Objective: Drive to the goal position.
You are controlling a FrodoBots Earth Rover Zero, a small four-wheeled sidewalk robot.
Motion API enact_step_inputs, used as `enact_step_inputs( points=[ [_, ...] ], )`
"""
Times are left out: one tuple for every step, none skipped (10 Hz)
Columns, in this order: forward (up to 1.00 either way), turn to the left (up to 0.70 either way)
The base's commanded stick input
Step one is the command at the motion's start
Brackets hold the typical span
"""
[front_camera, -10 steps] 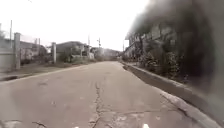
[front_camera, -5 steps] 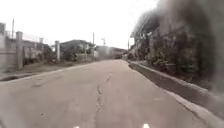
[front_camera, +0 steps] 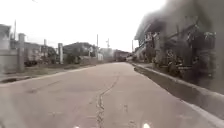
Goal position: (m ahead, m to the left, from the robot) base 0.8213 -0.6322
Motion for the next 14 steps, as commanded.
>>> enact_step_inputs(
  points=[
    [0.85, 0.05],
    [0.85, 0.08],
    [0.85, 0.12],
    [0.85, 0.11],
    [0.85, 0.09],
    [0.85, 0.05],
    [0.85, 0.00],
    [0.85, 0.01],
    [0.85, 0.06],
    [0.85, -0.07],
    [0.85, -0.30],
    [0.85, -0.13],
    [0.85, 0.02],
    [0.85, 0.06]
  ],
)
